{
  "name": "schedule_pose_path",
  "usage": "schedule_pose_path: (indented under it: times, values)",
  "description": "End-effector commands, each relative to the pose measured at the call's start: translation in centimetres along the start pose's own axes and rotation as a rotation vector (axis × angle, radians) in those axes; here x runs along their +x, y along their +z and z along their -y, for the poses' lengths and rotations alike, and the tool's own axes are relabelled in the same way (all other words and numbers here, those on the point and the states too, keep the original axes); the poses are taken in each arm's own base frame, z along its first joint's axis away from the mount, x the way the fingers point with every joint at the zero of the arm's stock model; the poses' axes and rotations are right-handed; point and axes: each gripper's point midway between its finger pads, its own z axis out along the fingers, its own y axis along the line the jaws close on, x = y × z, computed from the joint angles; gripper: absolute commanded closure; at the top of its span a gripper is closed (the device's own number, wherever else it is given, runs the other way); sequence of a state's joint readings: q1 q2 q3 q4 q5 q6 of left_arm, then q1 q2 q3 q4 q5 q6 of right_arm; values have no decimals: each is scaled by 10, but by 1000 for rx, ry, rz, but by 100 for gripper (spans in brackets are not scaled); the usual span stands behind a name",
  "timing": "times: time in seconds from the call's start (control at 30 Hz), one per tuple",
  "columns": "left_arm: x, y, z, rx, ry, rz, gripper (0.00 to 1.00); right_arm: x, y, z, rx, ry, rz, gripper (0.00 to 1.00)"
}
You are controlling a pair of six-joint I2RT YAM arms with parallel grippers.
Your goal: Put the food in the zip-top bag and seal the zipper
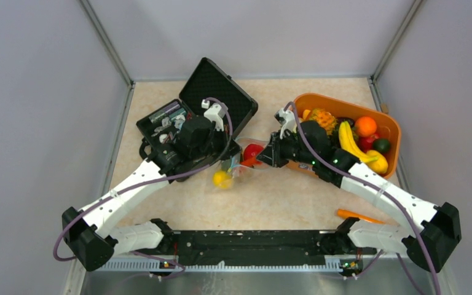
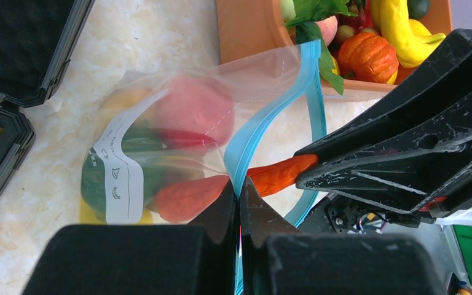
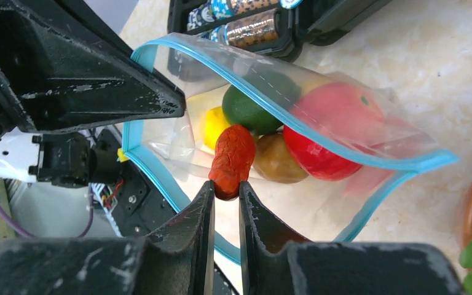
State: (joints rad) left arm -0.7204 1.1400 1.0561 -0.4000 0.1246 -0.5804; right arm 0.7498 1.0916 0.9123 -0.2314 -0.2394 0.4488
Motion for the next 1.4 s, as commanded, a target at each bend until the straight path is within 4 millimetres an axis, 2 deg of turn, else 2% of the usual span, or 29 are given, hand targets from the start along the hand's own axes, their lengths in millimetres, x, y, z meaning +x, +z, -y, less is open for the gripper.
schedule_pose_path:
  times: [0.0,0.13,0.3,0.5,0.6,0.67,0.8,0.87,0.93,1.0,1.07,1.13,1.27,1.37]
  values:
    - [-14,0,12,60,20,52,100,-25,-9,-31,-120,-34,49,100]
    - [-13,0,12,60,19,50,100,-26,-10,-43,-235,8,54,100]
    - [-14,-1,14,67,20,52,100,-18,-2,-36,-278,56,2,100]
    - [-15,-3,18,89,32,57,100,9,16,-28,-297,45,-141,100]
    - [-14,-2,19,98,32,51,100,9,24,-23,-289,42,-137,100]
    - [-13,-2,20,104,31,46,100,10,29,-17,-264,39,-134,100]
    - [-13,-3,19,100,26,50,100,20,37,8,-143,2,-194,100]
    - [-15,-4,19,96,27,58,100,25,39,16,-107,-20,-228,96]
    - [-16,-4,19,97,30,61,100,30,39,17,-111,-38,-256,84]
    - [-18,-4,20,94,32,65,100,25,34,24,-59,-63,-258,68]
    - [-17,-3,19,92,33,63,100,12,27,28,-6,-90,-205,49]
    - [-17,-2,18,88,35,62,100,-5,16,26,24,-116,-133,42]
    - [-17,-1,17,83,41,60,100,-32,-4,18,47,-145,-29,38]
    - [-18,-1,17,80,40,63,100,-44,-12,10,35,-150,24,44]
